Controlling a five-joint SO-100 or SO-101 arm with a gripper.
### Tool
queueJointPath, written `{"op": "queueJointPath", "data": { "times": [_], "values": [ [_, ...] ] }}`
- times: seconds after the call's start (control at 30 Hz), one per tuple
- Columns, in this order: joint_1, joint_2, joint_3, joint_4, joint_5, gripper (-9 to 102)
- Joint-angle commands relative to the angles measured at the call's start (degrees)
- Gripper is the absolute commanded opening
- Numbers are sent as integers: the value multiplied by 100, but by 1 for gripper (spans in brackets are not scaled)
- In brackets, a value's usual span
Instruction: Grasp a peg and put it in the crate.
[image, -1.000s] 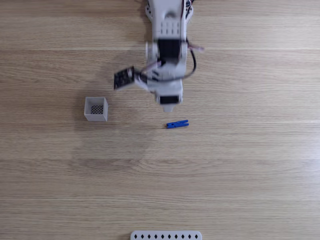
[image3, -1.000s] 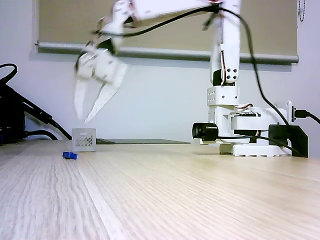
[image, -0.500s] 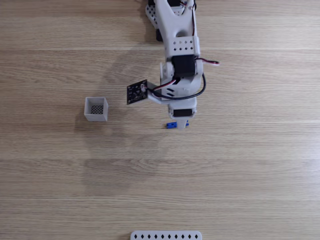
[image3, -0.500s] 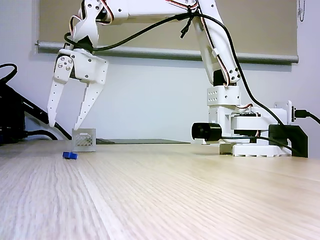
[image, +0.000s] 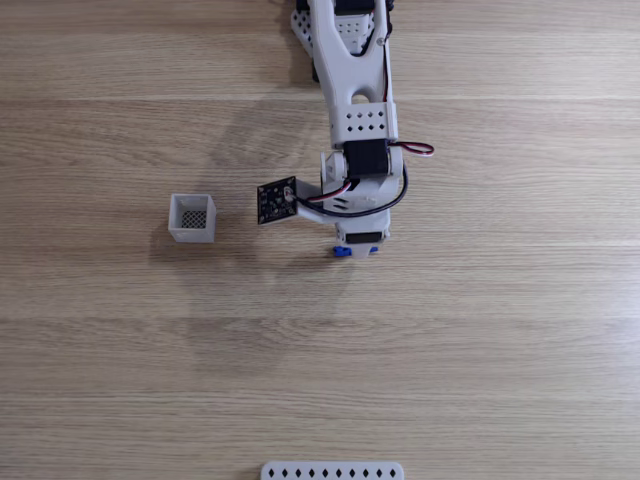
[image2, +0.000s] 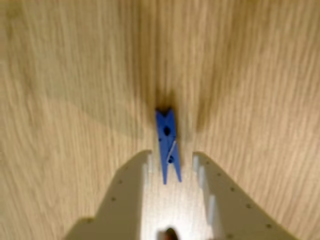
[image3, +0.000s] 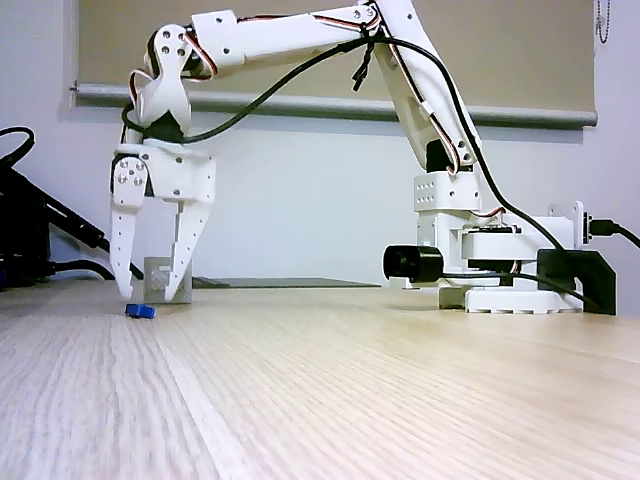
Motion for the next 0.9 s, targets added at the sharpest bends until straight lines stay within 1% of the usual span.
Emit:
{"op": "queueJointPath", "data": {
  "times": [0.0, 0.33, 0.4, 0.5, 0.53, 0.63, 0.73, 0.8, 0.87],
  "values": [
    [35, 185, -396, -220, 62, 12],
    [132, -220, -387, -343, 62, 12],
    [141, -281, -387, -360, 62, 9],
    [141, -290, -387, -360, 62, -2],
    [141, -264, -378, -360, 53, -3],
    [132, -123, -290, -387, -44, 0],
    [18, 352, 97, -703, -281, -1],
    [-132, 853, 624, -1125, -765, -1],
    [-193, 1450, 1336, -1714, -1354, -1]
  ]
}}
